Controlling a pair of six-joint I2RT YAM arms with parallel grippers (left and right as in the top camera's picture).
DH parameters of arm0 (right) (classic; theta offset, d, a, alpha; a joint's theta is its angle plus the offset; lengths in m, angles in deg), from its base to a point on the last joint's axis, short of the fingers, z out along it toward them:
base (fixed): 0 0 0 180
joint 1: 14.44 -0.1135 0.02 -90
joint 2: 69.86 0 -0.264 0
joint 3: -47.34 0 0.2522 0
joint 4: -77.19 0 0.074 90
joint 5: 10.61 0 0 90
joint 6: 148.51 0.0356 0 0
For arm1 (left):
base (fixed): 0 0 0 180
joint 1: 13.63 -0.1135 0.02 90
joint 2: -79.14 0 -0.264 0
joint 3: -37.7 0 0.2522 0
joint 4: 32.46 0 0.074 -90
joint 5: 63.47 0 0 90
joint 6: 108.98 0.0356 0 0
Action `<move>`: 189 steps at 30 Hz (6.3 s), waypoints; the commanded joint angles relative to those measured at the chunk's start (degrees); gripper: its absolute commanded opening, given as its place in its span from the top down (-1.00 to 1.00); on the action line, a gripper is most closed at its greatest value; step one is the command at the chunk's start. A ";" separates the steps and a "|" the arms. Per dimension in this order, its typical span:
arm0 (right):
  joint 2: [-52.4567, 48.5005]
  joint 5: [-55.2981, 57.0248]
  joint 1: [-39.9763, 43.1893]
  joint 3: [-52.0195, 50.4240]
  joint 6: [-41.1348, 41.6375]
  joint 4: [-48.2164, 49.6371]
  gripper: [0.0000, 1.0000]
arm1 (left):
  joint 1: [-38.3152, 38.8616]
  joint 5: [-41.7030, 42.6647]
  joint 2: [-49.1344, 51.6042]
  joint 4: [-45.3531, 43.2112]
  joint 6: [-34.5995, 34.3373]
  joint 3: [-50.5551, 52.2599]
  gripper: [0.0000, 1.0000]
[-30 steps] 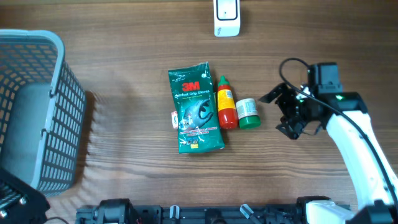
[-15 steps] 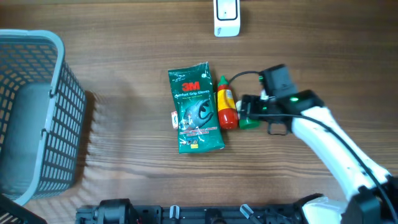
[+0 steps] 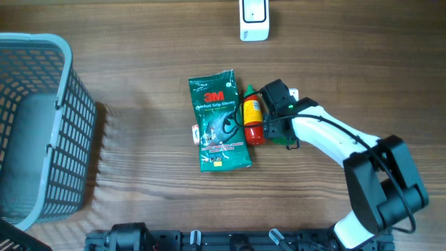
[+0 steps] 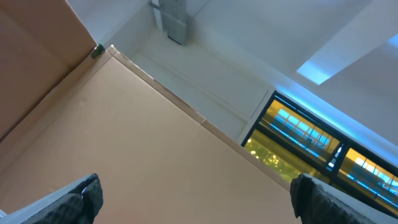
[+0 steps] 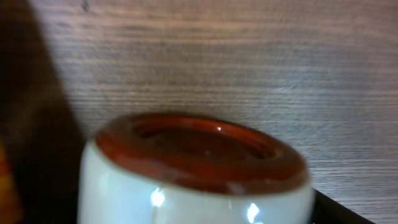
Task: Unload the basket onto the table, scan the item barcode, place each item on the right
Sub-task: 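Grasp the green-capped jar with the right gripper and pull it right, then release the jar and raise the right gripper above it, then lower the right gripper and grasp the jar from above, then lift the jar and carry it toward the white barcode scanner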
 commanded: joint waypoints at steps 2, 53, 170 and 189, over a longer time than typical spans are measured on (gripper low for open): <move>-3.02 1.66 -0.13 0.83 1.42 -0.61 -0.68 | -0.35 0.90 -0.42 -0.20 -0.26 0.39 -1.00; -14.67 -45.81 19.39 13.88 -14.69 -48.22 -0.46 | -0.35 -0.59 -0.42 -0.20 -0.24 0.39 -1.00; 16.70 -38.01 4.81 -7.48 5.46 -15.87 -0.25 | -0.35 -0.57 -0.42 49.42 0.35 14.53 -1.00; 16.70 -67.34 4.81 5.81 -3.63 -43.95 -0.27 | -0.35 -0.57 -0.42 49.42 0.35 14.53 -1.00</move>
